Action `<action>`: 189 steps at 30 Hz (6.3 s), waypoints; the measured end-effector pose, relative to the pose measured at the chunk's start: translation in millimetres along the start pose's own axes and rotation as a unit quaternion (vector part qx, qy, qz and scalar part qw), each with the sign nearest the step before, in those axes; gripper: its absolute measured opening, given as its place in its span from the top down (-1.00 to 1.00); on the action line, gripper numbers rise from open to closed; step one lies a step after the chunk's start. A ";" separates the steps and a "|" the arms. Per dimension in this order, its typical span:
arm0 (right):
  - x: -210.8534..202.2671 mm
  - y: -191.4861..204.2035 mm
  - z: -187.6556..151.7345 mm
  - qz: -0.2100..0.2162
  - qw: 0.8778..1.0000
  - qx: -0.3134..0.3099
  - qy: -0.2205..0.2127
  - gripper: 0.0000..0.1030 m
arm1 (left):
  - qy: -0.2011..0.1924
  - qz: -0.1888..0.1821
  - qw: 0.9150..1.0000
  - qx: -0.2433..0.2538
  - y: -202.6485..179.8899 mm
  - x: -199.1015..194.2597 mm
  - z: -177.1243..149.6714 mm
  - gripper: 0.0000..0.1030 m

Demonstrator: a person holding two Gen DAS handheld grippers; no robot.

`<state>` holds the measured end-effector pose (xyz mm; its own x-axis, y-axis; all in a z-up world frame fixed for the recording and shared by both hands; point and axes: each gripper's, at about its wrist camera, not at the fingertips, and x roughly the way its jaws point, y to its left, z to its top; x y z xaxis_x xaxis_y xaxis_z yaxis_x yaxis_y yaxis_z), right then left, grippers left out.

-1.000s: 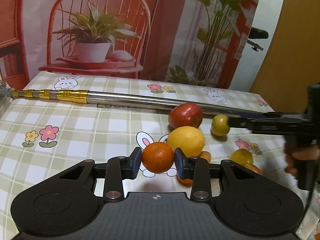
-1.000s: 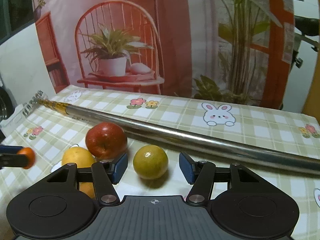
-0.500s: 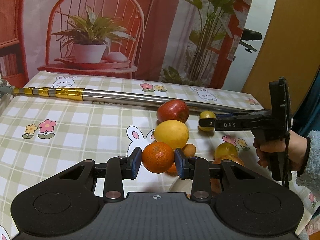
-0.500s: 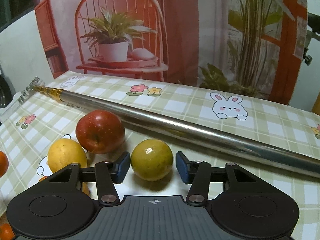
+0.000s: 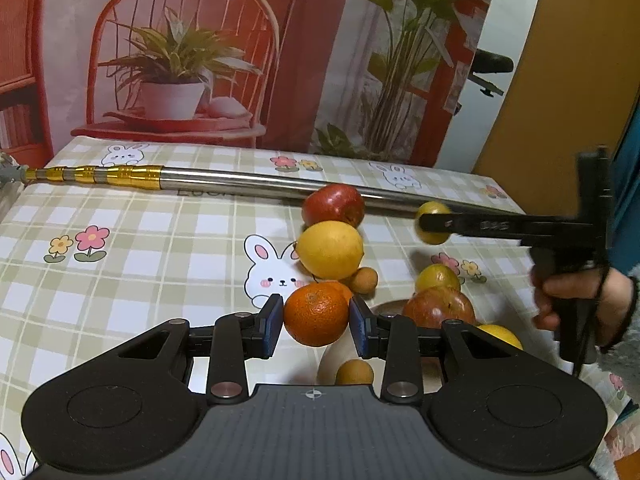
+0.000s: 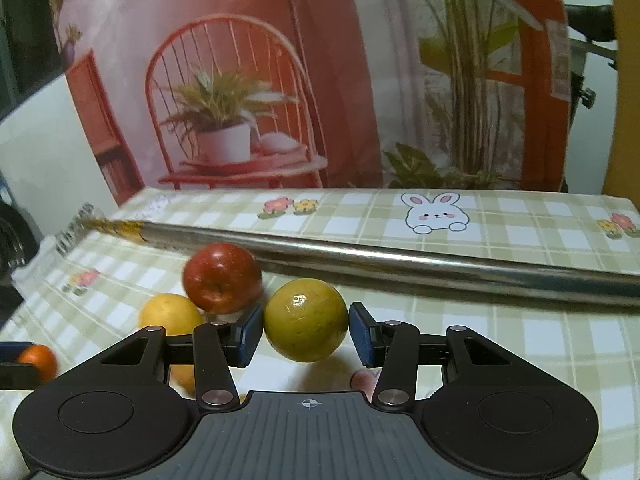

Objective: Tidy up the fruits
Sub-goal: 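Grasp a tangerine with the left tool while the right tool grasps a yellow-green citrus, then carry the tangerine and yellow-green citrus over the white plate and open both tools, then grasp another tangerine with the left tool while the right tool grasps another yellow-green citrus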

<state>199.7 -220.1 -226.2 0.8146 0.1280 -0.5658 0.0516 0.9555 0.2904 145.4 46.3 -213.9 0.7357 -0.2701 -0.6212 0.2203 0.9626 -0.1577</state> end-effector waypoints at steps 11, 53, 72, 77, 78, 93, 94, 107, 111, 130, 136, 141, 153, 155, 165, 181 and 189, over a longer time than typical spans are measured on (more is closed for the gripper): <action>-51.1 1.8 -18.0 0.022 0.999 0.026 -0.028 0.16 | 0.010 -0.015 0.999 0.035 -16.3 7.7 -1.8 0.27; -115.4 30.1 -71.6 0.030 0.993 0.094 -0.064 0.16 | 0.037 -0.022 0.997 0.070 -37.4 18.7 -13.0 0.19; -128.8 143.8 -118.7 0.066 0.995 -0.058 0.036 0.16 | -0.022 0.072 0.997 -0.028 -3.8 -90.2 -42.6 0.05; -123.6 149.1 -121.5 0.057 0.995 -0.052 0.057 0.16 | -0.026 0.073 0.996 -0.040 2.0 -93.6 -46.9 0.05; -122.3 149.6 -121.7 0.054 0.995 -0.052 0.061 0.16 | -0.026 0.073 0.996 -0.040 1.9 -92.8 -47.6 0.05; -101.8 137.5 -129.8 0.085 0.991 -0.030 0.099 0.14 | -0.004 0.063 0.998 -0.028 -2.6 -78.3 -53.8 0.05; -101.8 136.8 -129.8 0.087 0.991 -0.029 0.099 0.12 | -0.002 0.063 0.998 -0.028 -2.8 -77.8 -54.0 0.04; -119.5 123.0 -125.1 0.071 0.997 0.000 0.038 -0.05 | 0.002 0.065 0.998 -0.019 -7.8 -79.4 -54.8 0.04; -125.8 109.9 -124.1 0.048 0.998 0.033 0.002 -0.24 | 0.004 0.065 0.998 -0.020 -7.1 -78.9 -55.2 0.04; -142.5 85.2 -102.1 0.002 0.997 0.051 -0.064 -0.22 | -0.001 0.058 0.998 -0.003 -9.4 -76.0 -36.8 0.02; -139.5 67.6 -67.4 -0.006 0.997 0.042 -0.065 -0.21 | -0.003 0.021 1.000 0.001 -12.1 -66.8 2.3 0.02; -129.7 54.6 -38.5 -0.022 0.998 0.024 -0.058 -0.21 | 0.012 -0.004 1.000 -0.010 -14.1 -48.7 30.2 0.03; -98.4 29.5 -8.4 -0.037 0.998 0.025 -0.035 -0.21 | 0.099 -0.023 0.994 -0.039 -12.0 42.4 54.0 0.03; -94.1 23.4 -8.7 -0.031 0.999 0.032 -0.030 -0.21 | 0.121 -0.020 0.992 -0.040 -10.4 61.2 50.9 0.04; -78.4 3.8 -12.5 -0.019 0.998 0.065 -0.013 -0.19 | 0.163 0.001 0.985 -0.054 0.4 107.7 42.4 0.04; -44.2 -0.8 -10.4 0.001 0.995 0.089 0.046 -0.13 | 0.150 -0.015 0.987 -0.053 1.9 104.4 39.8 0.32; -14.1 -3.3 -13.3 0.017 0.987 0.117 0.106 -0.08 | 0.123 -0.026 0.992 -0.011 -3.6 74.2 40.3 0.32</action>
<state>180.3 -221.5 -229.5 0.6804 0.2348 -0.6942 0.1793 0.8652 0.4683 225.1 21.9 -228.4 0.5443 -0.3087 -0.7800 0.2373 0.9485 -0.2098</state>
